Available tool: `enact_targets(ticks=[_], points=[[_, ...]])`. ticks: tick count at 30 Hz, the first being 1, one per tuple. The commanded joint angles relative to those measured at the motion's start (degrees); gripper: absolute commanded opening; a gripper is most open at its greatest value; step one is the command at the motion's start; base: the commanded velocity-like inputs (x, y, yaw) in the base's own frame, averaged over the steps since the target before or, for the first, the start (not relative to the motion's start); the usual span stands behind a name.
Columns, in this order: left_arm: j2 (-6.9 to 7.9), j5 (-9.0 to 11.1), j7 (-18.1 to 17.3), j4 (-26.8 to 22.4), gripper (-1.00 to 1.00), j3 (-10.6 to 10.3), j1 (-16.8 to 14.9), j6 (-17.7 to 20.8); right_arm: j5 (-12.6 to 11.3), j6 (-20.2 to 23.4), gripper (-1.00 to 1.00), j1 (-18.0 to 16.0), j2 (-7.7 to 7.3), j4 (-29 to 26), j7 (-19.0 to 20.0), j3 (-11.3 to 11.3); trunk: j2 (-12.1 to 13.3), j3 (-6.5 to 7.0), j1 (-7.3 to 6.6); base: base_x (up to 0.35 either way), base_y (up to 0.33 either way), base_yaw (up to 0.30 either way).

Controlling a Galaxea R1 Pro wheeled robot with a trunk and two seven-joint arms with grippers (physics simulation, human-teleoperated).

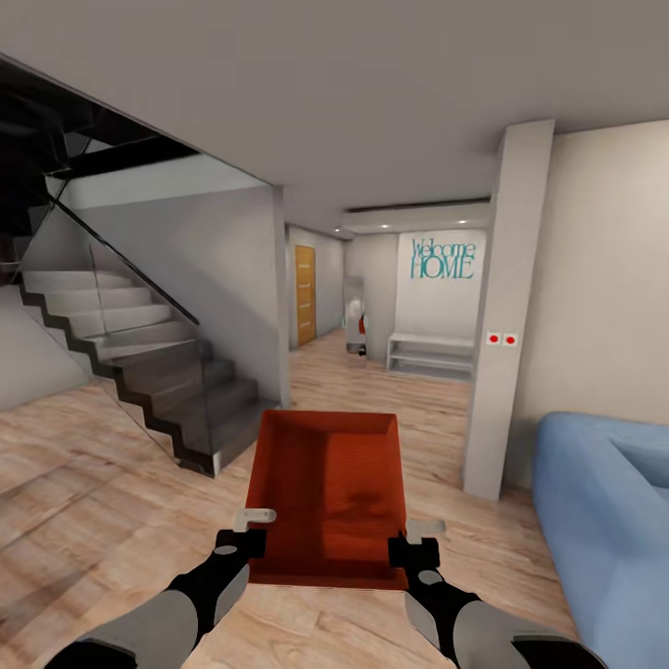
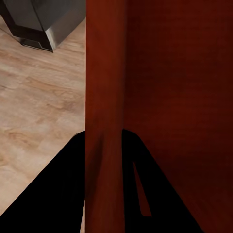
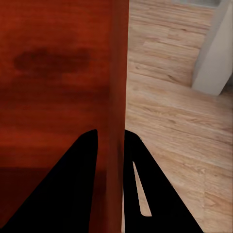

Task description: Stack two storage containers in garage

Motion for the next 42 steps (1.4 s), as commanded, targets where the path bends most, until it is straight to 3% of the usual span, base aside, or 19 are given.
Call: enact_targets(ticks=[1, 25, 42], points=[[0.01, 0.8, 1.0, 0.3, -1.0, -0.2, 0.0, -0.1, 0.2, -1.4, -1.0, 0.0, -0.01, -0.5, -1.4, -0.7, 0.0, -0.01, 0.05, 0.322, 0.0, 0.0], [0.01, 0.8, 1.0, 0.3, -1.0, -0.2, 0.0, -0.1, 0.2, -1.4, -1.0, 0.0, 0.05, -0.5, -1.4, -0.7, 0.0, -0.01, 0.05, 0.322, 0.0, -0.001], [0.01, 0.8, 1.0, 0.3, -1.0, -0.2, 0.0, -0.1, 0.1, -1.4, -1.0, 0.0, 0.15, -0.3, -1.4, -0.7, 0.0, -0.01, 0.05, 0.322, 0.0, -0.154]])
